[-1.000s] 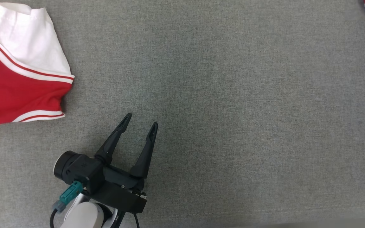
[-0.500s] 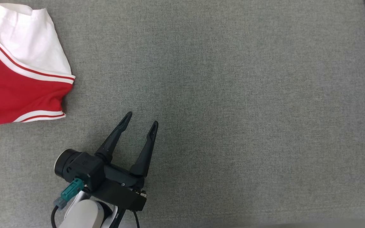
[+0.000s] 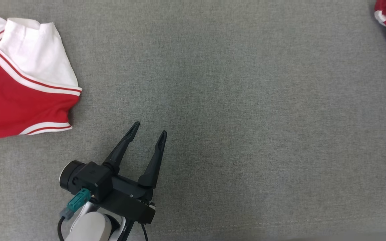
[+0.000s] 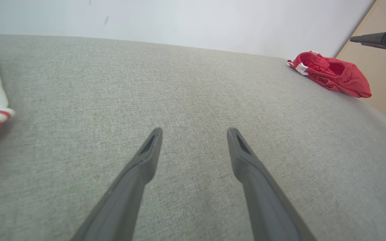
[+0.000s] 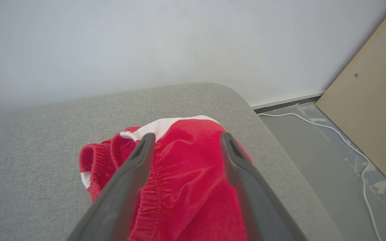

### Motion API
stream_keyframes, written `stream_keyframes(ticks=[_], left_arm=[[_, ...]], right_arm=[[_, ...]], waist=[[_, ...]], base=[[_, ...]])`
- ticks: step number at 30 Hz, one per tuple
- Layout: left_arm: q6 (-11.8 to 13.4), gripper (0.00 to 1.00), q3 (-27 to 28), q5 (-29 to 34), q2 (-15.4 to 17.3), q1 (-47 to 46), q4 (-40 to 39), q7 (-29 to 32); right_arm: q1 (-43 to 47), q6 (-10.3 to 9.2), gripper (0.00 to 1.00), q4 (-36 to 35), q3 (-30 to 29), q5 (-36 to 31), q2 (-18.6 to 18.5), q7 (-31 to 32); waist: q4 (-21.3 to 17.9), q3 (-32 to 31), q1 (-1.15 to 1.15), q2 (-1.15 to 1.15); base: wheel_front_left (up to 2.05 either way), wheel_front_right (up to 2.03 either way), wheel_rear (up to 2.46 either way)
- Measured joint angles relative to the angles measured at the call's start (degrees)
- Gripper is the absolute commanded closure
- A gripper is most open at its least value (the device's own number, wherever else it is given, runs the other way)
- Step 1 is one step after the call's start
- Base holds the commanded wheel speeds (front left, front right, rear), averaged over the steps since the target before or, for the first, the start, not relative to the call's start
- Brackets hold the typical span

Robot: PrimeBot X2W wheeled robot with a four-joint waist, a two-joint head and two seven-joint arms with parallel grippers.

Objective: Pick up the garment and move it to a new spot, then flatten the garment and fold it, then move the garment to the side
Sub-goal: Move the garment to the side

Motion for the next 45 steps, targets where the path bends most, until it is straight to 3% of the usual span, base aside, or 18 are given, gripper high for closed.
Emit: stream_keyframes(ticks=[13, 23, 31, 45], left_arm=[[0.00, 0.00, 0.92, -0.57, -0.73, 0.31, 2.80, -0.47], [0.73, 0.00, 3.08, -1.18, -0.66, 3.87, 3.88, -0.78], [2.04, 0.00, 4.69, -1.64, -0.57, 7.86, 3.82, -0.83], [4.74, 0.00, 9.44, -3.61, 0.66, 14.77, 0.21, -0.85]], right_arm=[[1.24, 0.48, 0.00, -1.93, 4.49, -4.63, 3.23, -6.47], [9.06, 0.56, 0.00, -7.27, 5.98, -5.03, 5.80, -12.52], [19.07, 0.46, 0.00, -12.92, 5.67, -4.38, 5.84, -14.19], [41.31, -4.99, 0.00, -32.52, 4.57, -3.04, 6.32, -15.21]], waist=[[-1.33, -6.40, 0.00, 0.00], [-2.33, -13.30, -0.01, -0.01], [-2.79, -19.06, -0.01, -0.01], [-3.44, -26.82, -0.01, -0.01]], base=[[0.00, 0.00, 0.00], [0.00, 0.00, 0.00], [0.00, 0.00, 0.00], [0.00, 0.00, 0.00]])
